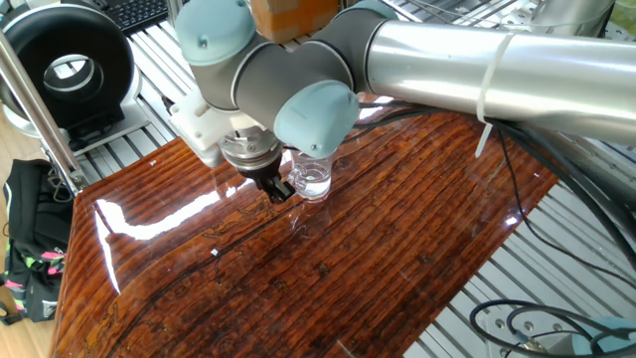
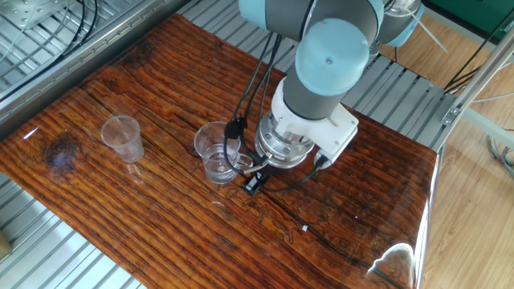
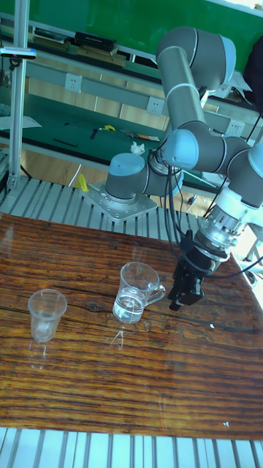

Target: Pour the water from one cup into another empty cup

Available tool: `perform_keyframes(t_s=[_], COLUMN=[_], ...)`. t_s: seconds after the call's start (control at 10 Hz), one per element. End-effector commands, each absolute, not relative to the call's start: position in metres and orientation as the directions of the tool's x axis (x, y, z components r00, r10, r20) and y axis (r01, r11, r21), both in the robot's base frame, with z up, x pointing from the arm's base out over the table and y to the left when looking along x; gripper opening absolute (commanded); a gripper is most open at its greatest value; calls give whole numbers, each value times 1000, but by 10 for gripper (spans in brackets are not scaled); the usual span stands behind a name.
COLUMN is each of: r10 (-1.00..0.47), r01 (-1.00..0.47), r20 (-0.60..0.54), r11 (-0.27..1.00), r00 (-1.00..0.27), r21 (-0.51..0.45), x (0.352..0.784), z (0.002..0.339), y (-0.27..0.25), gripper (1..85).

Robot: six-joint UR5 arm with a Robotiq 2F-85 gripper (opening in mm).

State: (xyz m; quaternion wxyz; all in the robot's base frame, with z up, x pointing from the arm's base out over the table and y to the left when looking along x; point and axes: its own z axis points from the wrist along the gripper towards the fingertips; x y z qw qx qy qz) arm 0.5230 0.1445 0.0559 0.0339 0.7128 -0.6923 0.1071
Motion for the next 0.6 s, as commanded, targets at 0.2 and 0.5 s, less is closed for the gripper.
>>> perform_keyframes(t_s=[0.2, 0.5], r10=[-976, -976], r01=[-998, -998], r20=[216, 217], r11=[-44, -44], r00=[31, 33], r21=[-52, -47], x=[506, 498], z=[59, 54], y=[139, 142], gripper=[357, 357])
